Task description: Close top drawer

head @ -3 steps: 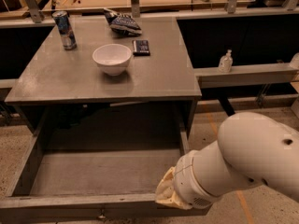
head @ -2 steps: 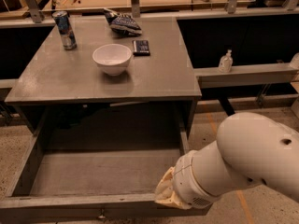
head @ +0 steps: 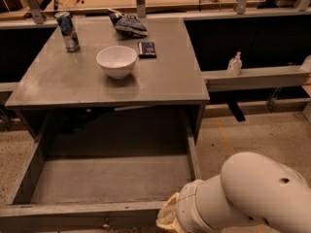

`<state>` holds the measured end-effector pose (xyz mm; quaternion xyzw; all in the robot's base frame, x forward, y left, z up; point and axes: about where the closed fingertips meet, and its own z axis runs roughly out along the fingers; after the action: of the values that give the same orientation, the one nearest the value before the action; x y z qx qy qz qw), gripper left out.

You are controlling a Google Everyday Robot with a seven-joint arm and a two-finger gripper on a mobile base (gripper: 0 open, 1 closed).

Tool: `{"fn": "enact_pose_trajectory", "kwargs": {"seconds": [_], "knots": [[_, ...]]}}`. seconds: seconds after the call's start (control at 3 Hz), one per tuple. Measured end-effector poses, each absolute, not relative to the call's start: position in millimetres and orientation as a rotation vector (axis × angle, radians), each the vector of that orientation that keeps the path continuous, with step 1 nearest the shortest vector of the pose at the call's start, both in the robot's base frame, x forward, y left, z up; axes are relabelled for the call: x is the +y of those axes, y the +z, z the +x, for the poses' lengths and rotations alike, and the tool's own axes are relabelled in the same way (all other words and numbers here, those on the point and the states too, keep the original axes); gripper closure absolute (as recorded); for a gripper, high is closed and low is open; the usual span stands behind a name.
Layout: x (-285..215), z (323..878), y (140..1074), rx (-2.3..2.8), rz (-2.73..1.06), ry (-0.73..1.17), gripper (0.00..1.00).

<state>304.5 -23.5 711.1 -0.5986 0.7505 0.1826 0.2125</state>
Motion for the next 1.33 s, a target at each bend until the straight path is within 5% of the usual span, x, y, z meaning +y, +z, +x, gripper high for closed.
{"fn": "enact_pose_trajectory", "kwargs": {"seconds": [1.33], "knots": [[-18.0,355.6,673.3,2.039,-1.608,0.297,1.00]]}}
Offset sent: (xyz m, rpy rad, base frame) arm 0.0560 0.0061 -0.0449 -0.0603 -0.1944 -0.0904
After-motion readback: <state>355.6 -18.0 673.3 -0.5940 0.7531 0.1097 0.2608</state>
